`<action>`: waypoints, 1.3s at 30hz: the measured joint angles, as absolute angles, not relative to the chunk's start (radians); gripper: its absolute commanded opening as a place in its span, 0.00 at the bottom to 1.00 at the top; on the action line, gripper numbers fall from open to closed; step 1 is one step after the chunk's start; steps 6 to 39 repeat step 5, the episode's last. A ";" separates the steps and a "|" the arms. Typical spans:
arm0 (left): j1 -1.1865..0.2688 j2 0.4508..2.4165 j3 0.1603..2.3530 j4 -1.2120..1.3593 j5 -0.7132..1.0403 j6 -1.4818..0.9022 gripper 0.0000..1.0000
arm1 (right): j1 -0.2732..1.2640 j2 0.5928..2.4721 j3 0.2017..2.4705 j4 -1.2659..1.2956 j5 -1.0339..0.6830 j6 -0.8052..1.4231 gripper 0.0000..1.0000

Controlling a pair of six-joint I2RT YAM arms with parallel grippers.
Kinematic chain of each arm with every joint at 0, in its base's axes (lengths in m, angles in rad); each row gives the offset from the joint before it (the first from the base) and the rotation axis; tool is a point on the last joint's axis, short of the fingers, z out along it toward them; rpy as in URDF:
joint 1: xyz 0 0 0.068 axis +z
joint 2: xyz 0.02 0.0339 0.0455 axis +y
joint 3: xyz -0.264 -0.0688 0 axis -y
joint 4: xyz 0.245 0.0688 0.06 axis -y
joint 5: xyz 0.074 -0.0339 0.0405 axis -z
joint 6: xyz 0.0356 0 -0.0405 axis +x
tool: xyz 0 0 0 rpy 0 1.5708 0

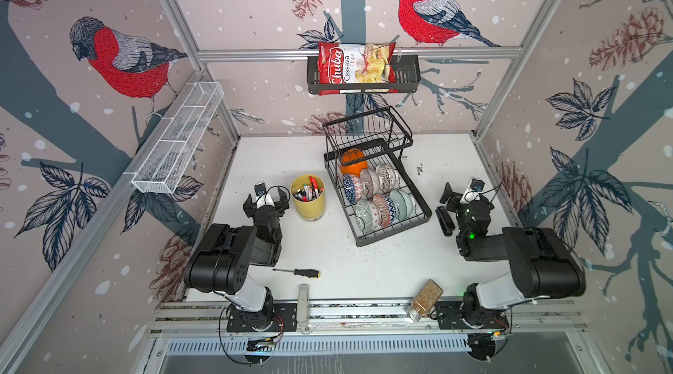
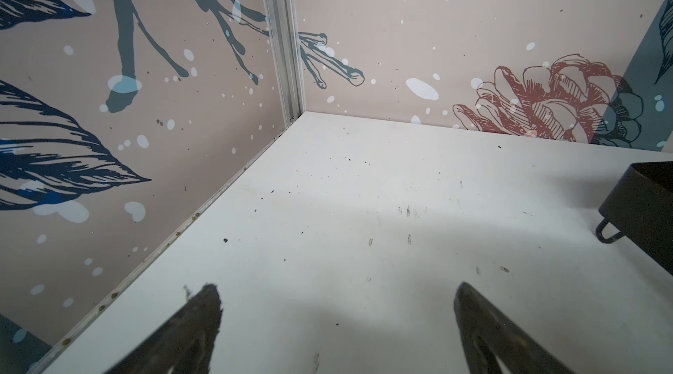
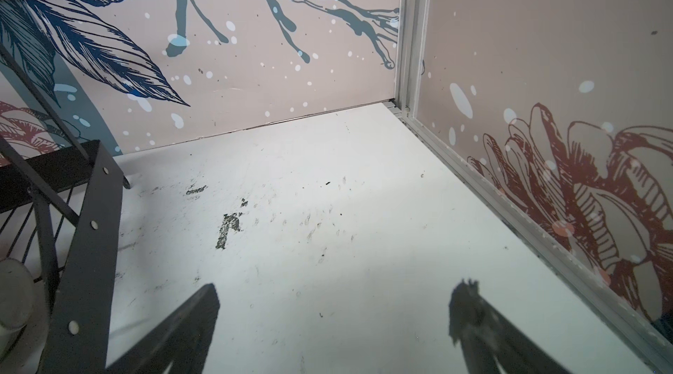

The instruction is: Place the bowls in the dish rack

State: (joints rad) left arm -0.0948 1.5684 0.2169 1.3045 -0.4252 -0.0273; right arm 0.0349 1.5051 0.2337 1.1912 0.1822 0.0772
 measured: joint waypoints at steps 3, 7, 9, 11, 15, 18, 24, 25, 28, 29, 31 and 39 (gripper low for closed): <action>-0.095 1.568 0.217 1.304 -0.425 -0.027 0.98 | 0.029 1.505 0.235 1.191 0.176 0.077 0.99; -0.095 1.568 0.217 1.304 -0.425 -0.027 0.98 | 0.024 1.505 0.237 1.190 0.169 0.077 1.00; -0.095 1.568 0.217 1.304 -0.425 -0.027 0.98 | 0.024 1.505 0.237 1.190 0.169 0.077 1.00; -0.095 1.568 0.217 1.304 -0.425 -0.027 0.98 | 0.024 1.505 0.237 1.190 0.169 0.077 1.00; -0.095 1.568 0.217 1.304 -0.425 -0.027 0.98 | 0.024 1.505 0.237 1.190 0.169 0.077 1.00; -0.095 1.568 0.217 1.304 -0.425 -0.027 0.98 | 0.024 1.505 0.237 1.190 0.169 0.077 1.00; -0.095 1.568 0.217 1.304 -0.425 -0.027 0.98 | 0.024 1.505 0.237 1.190 0.169 0.077 1.00; -0.095 1.568 0.217 1.304 -0.425 -0.027 0.98 | 0.024 1.505 0.237 1.190 0.169 0.077 1.00; -0.095 1.568 0.217 1.304 -0.425 -0.027 0.98 | 0.024 1.505 0.237 1.190 0.169 0.077 1.00; -0.095 1.568 0.217 1.304 -0.425 -0.027 0.98 | 0.024 1.505 0.237 1.190 0.169 0.077 1.00; -0.095 1.568 0.217 1.304 -0.425 -0.027 0.98 | 0.024 1.505 0.237 1.190 0.169 0.077 1.00; -0.095 1.568 0.217 1.304 -0.425 -0.027 0.98 | 0.024 1.505 0.237 1.190 0.169 0.077 1.00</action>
